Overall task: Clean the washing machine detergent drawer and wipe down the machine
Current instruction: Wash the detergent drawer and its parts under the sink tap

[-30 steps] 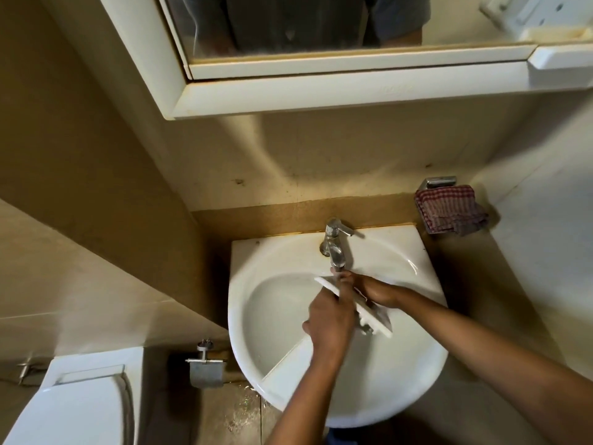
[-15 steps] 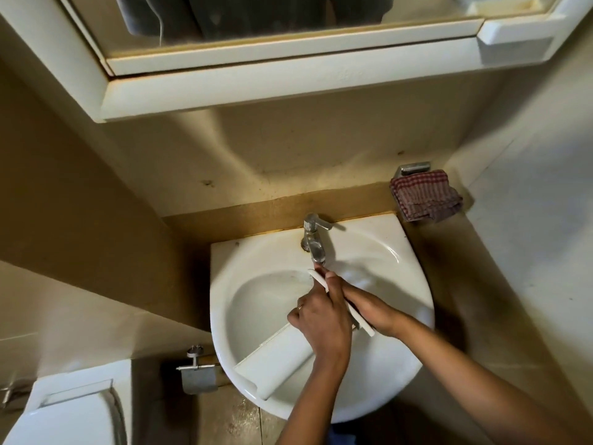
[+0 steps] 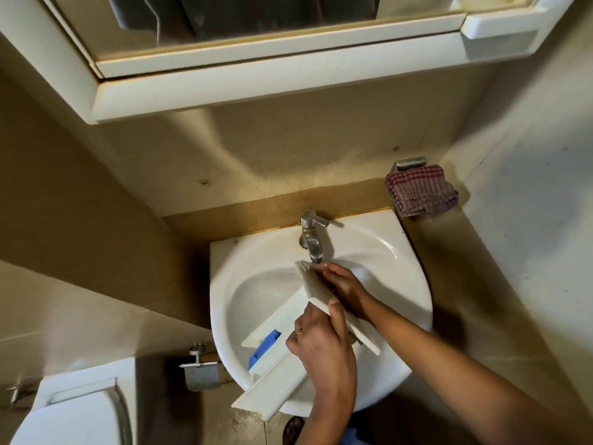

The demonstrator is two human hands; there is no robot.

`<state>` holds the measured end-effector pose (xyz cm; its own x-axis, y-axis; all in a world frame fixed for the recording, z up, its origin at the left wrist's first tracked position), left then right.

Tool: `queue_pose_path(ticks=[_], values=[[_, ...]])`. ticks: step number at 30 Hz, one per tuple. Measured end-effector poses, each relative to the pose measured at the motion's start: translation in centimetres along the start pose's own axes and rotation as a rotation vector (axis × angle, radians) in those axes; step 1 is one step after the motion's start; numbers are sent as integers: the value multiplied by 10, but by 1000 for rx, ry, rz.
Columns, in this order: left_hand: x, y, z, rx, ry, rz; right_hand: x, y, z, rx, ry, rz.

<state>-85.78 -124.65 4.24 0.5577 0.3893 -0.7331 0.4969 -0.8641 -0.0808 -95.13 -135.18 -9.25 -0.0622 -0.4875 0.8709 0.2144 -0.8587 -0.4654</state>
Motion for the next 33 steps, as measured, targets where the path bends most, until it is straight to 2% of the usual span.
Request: queue_pose_path(ticks=[3,7,9,12,16,22,28,33], values=[[4,-8,-3,-58,21,82,4,7,3,-135,219,81],[12,-3,3,-72,64,159,-5,11,15,-160,358,184],[14,-2,9,-25,71,180,-5,9,20,-152,318,198],[20,-2,23,45,95,180,3,-14,38,-4,236,160],[18,-2,21,35,37,207,27,-62,52,257,-39,-47],[18,-6,9,-15,-69,256,50,-81,62,367,-222,-285],[17,-13,-4,-90,-96,281,33,-22,63,263,-261,-225],[19,-20,-16,-122,-103,320,19,4,54,136,-200,-160]])
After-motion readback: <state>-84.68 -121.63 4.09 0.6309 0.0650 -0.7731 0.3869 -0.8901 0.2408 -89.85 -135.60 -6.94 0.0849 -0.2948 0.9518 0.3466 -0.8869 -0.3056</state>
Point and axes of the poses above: each hand's wrist, its own y-axis towards the middle knuckle, its own z-axis out of the palm, x = y × z, the point moved 10 cm from there along y, towards the middle knuckle, and after that the axes turned 4 degrees about -z, right-handed, at the moved point
